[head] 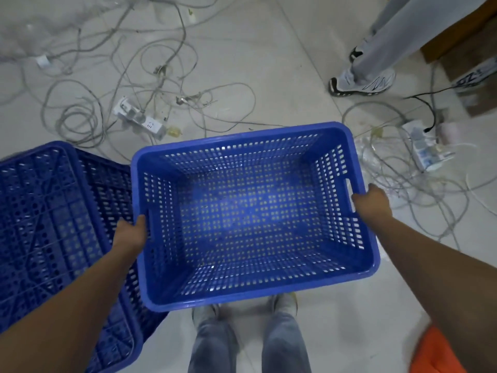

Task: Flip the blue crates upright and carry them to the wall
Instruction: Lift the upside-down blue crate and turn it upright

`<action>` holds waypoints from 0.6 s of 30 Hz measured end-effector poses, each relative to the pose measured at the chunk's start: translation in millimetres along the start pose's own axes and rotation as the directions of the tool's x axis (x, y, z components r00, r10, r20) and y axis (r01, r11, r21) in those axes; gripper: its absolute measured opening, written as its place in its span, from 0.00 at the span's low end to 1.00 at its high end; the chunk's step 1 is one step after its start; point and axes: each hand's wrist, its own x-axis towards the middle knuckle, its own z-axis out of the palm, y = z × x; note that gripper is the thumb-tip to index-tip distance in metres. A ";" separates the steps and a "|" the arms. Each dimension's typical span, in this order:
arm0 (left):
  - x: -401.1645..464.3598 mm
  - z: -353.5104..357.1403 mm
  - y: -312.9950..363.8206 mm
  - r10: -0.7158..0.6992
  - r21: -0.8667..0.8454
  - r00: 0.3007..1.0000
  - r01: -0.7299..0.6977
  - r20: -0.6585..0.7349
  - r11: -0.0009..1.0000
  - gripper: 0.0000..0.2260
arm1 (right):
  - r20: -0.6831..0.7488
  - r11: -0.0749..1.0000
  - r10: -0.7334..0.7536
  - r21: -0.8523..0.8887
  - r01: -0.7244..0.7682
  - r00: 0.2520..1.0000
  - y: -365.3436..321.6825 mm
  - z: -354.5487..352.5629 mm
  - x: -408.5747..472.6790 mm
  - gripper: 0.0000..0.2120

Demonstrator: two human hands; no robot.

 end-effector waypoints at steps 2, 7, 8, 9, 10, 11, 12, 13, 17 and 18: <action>5.8 8.5 -4.8 -0.090 -0.083 0.996 0.092 0.023 0.992 0.31 | 0.006 0.998 0.056 0.025 -0.056 0.998 5.0 1.1 8.5 0.21; 38.2 25.6 -15.5 -0.118 -0.313 0.988 0.145 0.104 0.939 0.32 | 0.054 0.977 0.123 0.170 -0.130 0.991 16.0 18.6 34.5 0.22; 42.4 27.0 -15.0 -0.118 -0.362 0.988 0.146 0.098 0.921 0.32 | 0.051 0.968 0.133 0.210 -0.141 0.990 18.9 22.3 40.5 0.22; 44.4 27.9 -13.5 -0.117 -0.407 0.988 0.150 0.103 0.901 0.30 | 0.045 0.957 0.143 0.249 -0.150 0.989 21.8 25.3 45.4 0.22; 45.2 27.6 -12.9 -0.107 -0.431 0.988 0.147 0.116 0.890 0.26 | 0.035 0.946 0.147 0.288 -0.151 0.988 25.2 27.8 50.5 0.22; 46.3 27.9 -12.4 -0.080 -0.446 0.990 0.124 0.117 0.886 0.19 | 0.033 0.934 0.158 0.320 -0.160 0.987 27.7 29.6 54.5 0.21; 48.1 28.2 -12.8 -0.058 -0.460 0.991 0.107 0.119 0.881 0.12 | 0.036 0.922 0.161 0.352 -0.163 0.986 30.3 30.9 58.4 0.20; 47.1 27.4 -12.8 -0.053 -0.465 0.992 0.100 0.115 0.880 0.10 | 0.044 0.912 0.165 0.373 -0.169 0.985 31.1 29.6 59.6 0.17; 32.3 18.2 -8.3 -0.084 -0.464 0.991 0.122 0.102 0.878 0.26 | 0.065 0.899 0.163 0.401 -0.175 0.985 33.6 14.6 51.8 0.15; 24.9 14.4 -6.3 -0.086 -0.451 0.992 0.118 0.092 0.885 0.24 | 0.057 0.899 0.159 0.404 -0.169 0.986 34.3 8.1 46.4 0.13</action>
